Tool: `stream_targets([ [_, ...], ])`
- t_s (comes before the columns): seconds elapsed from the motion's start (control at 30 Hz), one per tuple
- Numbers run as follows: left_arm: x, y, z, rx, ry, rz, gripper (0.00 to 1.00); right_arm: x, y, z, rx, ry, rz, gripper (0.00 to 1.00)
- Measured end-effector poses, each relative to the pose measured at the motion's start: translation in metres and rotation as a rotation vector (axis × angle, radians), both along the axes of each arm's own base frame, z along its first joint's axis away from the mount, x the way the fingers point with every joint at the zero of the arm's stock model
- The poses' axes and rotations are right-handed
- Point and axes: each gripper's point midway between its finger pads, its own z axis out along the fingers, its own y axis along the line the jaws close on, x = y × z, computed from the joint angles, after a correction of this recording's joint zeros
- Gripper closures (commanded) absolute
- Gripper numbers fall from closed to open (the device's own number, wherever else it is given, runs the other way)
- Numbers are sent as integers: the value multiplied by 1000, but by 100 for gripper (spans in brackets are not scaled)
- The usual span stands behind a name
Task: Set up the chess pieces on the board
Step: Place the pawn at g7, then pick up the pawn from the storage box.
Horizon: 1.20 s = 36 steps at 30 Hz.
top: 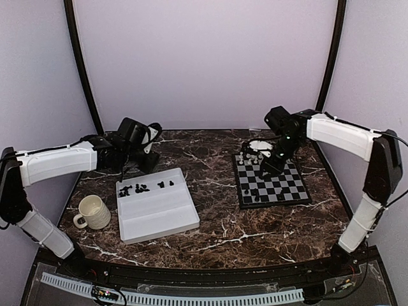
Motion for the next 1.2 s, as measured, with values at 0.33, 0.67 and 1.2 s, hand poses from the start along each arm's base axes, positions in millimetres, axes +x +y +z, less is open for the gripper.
stream_targets([
  [0.33,3,117,-93,-127,434,484,56,-22,-17,-6,85,-31,-46,64],
  [0.67,-16,115,-153,-185,670,601,56,-19,-5,2,154,-51,-30,64],
  [1.2,-17,111,-139,-220,641,590,53,-20,-2,2,172,-43,-24,64],
])
